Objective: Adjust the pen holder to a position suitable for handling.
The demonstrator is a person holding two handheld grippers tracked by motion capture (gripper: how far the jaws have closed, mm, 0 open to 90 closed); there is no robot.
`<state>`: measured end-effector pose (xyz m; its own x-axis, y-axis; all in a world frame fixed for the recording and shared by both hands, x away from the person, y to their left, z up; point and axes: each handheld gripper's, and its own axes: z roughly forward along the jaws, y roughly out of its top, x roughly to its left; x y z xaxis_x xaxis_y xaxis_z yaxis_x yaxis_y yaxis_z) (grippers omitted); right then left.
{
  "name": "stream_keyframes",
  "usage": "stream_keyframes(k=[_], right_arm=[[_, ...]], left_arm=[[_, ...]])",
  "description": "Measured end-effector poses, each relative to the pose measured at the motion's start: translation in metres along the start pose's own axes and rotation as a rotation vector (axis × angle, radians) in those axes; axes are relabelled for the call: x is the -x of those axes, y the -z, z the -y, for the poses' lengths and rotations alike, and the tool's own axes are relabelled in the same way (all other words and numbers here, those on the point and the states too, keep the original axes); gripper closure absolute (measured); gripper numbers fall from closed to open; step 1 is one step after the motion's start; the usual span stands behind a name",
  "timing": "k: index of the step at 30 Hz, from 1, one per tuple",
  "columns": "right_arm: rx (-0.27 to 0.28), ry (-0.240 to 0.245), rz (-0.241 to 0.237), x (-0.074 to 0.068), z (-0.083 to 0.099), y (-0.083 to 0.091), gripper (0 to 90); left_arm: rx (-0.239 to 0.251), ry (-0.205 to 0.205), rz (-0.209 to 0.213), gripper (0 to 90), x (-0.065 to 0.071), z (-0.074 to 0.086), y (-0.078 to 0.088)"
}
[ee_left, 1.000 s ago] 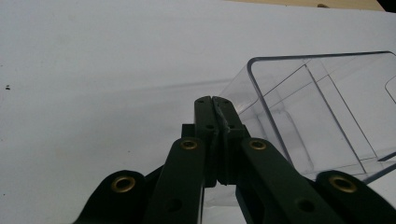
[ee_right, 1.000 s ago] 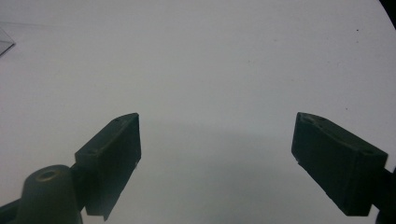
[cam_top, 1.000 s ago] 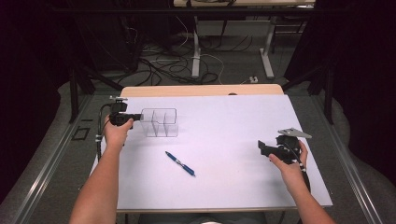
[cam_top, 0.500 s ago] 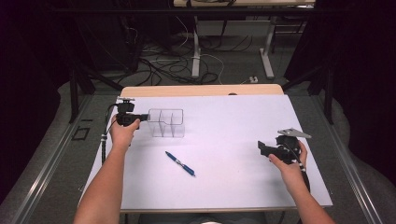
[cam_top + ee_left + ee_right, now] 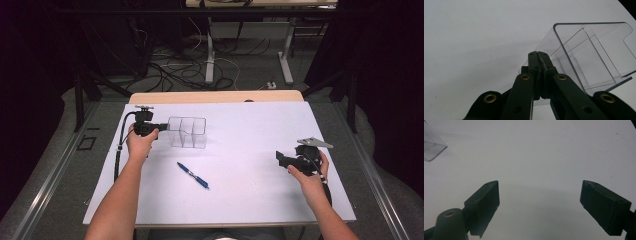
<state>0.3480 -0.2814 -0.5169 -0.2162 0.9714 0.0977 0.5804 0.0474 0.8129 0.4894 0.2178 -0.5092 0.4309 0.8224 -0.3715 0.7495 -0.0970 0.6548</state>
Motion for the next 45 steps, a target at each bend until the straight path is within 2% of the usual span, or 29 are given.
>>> stream_keyframes(k=[9,19,23,25,27,29,30,39,41,45], right_arm=[[-0.001,-0.003,-0.001,0.000,0.000,0.000,15.4],[-0.002,0.000,-0.002,0.000,0.000,0.000,15.4],[-0.002,-0.001,-0.002,0.000,0.000,0.000,15.4],[-0.003,0.000,-0.003,0.000,0.000,0.000,15.4],[-0.005,0.002,-0.003,-0.001,0.000,0.000,15.4],[-0.007,0.005,-0.001,-0.001,0.001,0.000,15.4],[-0.008,0.005,-0.002,-0.001,0.001,0.000,15.4],[-0.008,0.000,-0.003,-0.001,0.001,-0.001,15.4],[-0.008,-0.001,-0.004,-0.001,0.001,-0.001,15.4],[-0.009,0.001,-0.004,0.000,0.001,-0.001,15.4]], left_arm=[[-0.002,-0.004,0.024,90.0,0.016,0.001,-0.008],[-0.006,0.014,0.059,90.0,0.032,0.003,-0.014],[-0.004,0.040,0.082,90.0,0.036,0.007,-0.016],[-0.003,0.045,0.076,90.0,0.039,0.009,-0.017],[-0.015,0.041,0.082,90.0,0.039,0.010,-0.017],[-0.004,0.034,0.080,90.0,0.041,0.010,-0.018],[-0.005,0.048,0.083,90.0,0.043,0.011,-0.018],[-0.011,0.026,0.108,90.0,0.056,0.010,-0.024],[-0.005,0.041,0.112,90.0,0.059,0.012,-0.024],[-0.004,0.038,0.120,90.0,0.063,0.013,-0.027]])
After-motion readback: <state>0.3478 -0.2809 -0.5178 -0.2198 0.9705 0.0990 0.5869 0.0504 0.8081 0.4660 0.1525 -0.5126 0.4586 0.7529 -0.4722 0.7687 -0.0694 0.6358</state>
